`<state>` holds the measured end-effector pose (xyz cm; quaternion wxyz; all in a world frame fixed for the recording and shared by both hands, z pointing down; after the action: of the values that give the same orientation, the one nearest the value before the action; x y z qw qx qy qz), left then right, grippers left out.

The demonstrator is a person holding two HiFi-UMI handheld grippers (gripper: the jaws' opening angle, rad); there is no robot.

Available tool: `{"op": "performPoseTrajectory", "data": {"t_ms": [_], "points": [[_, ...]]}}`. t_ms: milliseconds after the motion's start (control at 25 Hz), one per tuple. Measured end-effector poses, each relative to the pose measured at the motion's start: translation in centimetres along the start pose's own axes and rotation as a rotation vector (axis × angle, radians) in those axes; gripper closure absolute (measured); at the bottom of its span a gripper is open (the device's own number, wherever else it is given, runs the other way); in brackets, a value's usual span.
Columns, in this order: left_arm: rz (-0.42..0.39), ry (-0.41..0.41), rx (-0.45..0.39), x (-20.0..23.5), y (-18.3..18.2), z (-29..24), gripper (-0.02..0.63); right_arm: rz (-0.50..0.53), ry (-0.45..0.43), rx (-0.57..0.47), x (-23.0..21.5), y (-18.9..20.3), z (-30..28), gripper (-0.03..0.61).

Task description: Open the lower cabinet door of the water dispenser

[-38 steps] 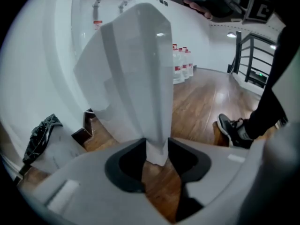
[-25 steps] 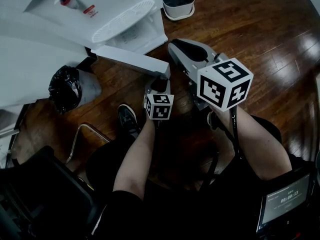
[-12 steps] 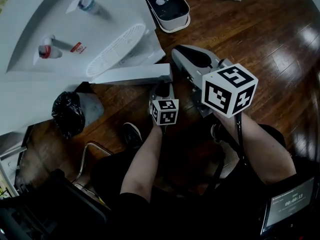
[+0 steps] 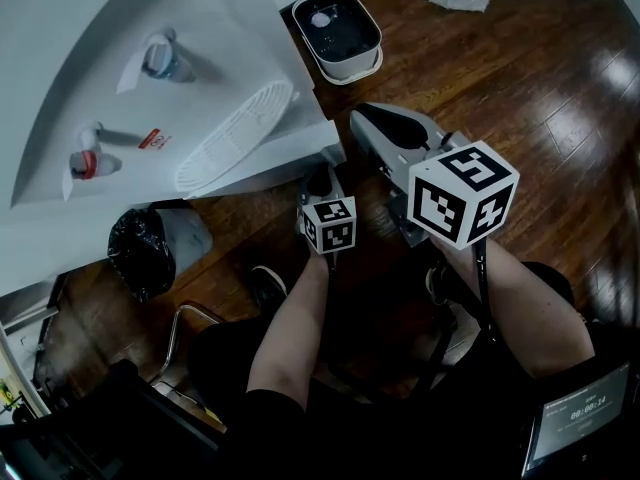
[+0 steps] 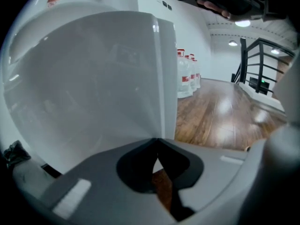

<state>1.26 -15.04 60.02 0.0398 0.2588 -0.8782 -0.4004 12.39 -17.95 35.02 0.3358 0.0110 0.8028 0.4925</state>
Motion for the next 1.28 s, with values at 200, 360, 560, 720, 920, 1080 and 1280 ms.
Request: {"op": "performPoseTrajectory", "data": {"t_ms": [200,360,560,720,920,1080,1280], "points": [[-0.025,-0.015,0.003,0.9,-0.8,-1.4,0.592,-0.001,0.009,0.005,-0.9,-0.4,-0.6,0.546],[-0.047,-0.007,0.021,0.7,-0.9,-2.3,0.592,-0.003,0.019,-0.008,-1.4,-1.3,-1.1,0.546],[-0.029,-0.007,0.039,1.2,-1.3,-3.6,0.593,-0.009,0.012,-0.008,-1.6,-2.0,-2.5,0.546],[-0.037,-0.014,0.043,1.3,-1.3,-4.4,0.594,0.003,0.015,0.000,-2.2,-2.2,-3.4,0.546],[-0.004,-0.053,0.033,3.1,-2.2,-5.8,0.594,-0.016,0.015,0.001,-2.9,-2.8,-4.4,0.546],[0.031,-0.071,0.051,3.9,-2.7,-6.5,0.592,-0.011,0.006,0.021,-3.0,-2.8,-4.5,0.546],[0.017,-0.089,0.040,4.0,-2.9,-6.2,0.592,-0.027,0.018,0.011,-3.4,-3.4,-4.0,0.546]]}}
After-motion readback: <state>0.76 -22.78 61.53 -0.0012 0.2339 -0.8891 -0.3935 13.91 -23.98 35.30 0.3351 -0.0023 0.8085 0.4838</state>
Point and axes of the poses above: the fingertips, and each gripper's own axes: z backward along the fingers, x to its left, y out of its underside, the point moved 3 cm from there along z, backward along the fingers, and after that the axes turned 3 degrees about -z, right-handed, at the moved point
